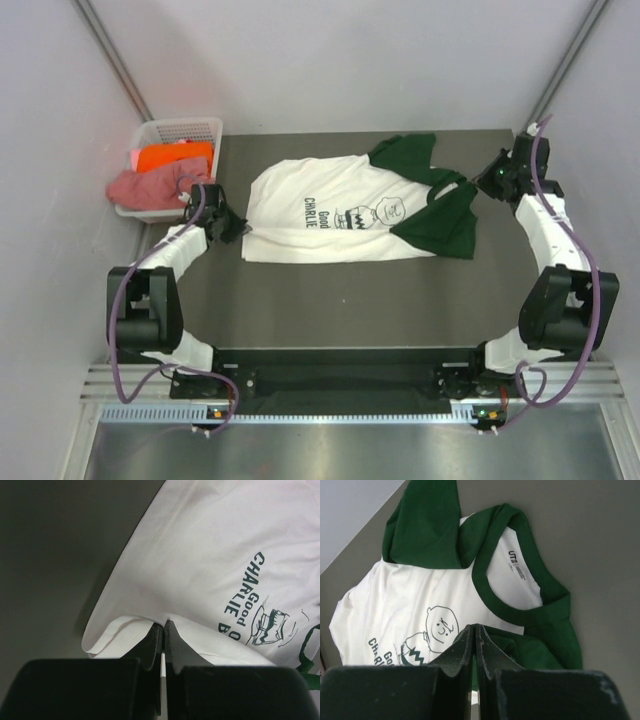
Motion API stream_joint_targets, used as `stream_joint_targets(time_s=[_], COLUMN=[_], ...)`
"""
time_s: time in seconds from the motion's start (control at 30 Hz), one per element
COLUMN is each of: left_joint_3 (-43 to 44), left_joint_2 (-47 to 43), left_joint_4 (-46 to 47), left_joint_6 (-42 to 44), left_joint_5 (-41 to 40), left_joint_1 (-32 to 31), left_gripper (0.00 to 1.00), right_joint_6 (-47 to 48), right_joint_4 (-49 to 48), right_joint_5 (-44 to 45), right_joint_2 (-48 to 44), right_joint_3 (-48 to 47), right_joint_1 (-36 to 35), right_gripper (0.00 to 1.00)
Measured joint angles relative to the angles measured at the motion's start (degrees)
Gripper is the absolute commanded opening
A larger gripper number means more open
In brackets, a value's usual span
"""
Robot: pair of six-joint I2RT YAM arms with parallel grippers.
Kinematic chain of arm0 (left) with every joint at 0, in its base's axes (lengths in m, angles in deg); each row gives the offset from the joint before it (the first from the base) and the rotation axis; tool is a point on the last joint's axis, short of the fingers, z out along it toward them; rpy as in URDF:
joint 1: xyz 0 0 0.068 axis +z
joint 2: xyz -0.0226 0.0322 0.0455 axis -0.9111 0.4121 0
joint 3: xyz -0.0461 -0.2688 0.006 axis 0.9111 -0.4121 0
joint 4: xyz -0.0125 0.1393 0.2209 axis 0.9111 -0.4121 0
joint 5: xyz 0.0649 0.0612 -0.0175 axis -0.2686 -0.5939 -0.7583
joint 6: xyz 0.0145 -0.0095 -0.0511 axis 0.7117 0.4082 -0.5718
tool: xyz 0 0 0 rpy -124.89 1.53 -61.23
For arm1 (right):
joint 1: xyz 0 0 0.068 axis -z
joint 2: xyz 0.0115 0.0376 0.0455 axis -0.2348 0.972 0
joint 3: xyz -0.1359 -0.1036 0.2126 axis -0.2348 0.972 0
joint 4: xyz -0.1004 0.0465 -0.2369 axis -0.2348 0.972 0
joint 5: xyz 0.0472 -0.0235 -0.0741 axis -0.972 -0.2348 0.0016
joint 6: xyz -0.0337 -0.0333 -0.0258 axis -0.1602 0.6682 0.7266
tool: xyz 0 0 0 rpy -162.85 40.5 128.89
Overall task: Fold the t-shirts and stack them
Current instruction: Fold the tshirt
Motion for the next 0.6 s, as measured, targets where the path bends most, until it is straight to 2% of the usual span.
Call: stream_joint_targets(time_s=[0.6], left_joint_3=[4.5], left_joint_2=[7.2], left_joint_4=[1.3], left_joint_6=[-0.5], left_joint_5=[1.2], left_joint_1=[2.0], left_gripper=[0.00], right_joint_6=[0.6], right_joint_4=[0.6], right_joint_5=[3.4], right_joint_2=[11.2], right_joint_3=[-12.0], right_joint_1=[-2.8], right_gripper=[0.00])
